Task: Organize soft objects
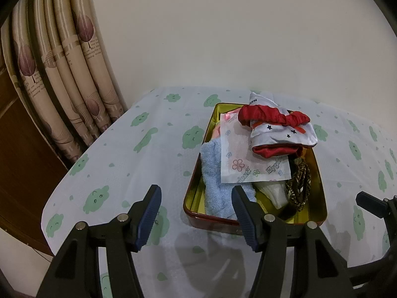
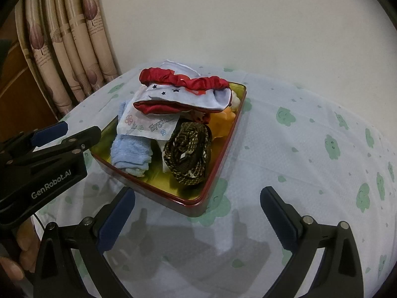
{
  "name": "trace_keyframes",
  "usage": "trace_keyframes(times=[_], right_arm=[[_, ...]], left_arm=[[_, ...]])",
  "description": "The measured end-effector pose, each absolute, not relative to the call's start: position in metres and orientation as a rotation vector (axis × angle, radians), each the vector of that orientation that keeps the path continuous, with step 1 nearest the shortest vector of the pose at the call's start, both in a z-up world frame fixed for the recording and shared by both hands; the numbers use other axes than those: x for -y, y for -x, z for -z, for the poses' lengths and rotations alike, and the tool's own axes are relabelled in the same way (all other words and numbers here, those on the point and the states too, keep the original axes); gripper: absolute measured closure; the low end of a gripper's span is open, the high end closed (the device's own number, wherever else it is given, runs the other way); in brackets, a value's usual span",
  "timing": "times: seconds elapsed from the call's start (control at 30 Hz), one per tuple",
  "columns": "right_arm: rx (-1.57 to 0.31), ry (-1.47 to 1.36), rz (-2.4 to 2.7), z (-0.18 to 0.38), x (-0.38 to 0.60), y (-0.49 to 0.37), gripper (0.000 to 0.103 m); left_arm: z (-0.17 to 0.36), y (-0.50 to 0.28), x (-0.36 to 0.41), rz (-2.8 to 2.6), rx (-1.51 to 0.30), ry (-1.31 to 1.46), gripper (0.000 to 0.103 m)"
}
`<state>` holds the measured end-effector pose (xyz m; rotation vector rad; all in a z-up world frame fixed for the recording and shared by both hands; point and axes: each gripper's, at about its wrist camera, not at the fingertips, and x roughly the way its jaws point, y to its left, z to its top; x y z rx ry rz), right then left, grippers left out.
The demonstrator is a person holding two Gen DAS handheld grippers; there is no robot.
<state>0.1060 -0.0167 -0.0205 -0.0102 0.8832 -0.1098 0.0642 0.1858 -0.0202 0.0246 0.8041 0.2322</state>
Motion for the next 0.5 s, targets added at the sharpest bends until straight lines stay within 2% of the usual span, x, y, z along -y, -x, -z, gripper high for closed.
trace_keyframes(times=[0.5], right_arm=[[-0.889, 0.009, 0.108, 0.0216, 0.0141, -0.104, 0.003]], left_arm=[[0.0201, -0.0641, -0.1863, -0.229, -0.806, -0.02, 0.043]])
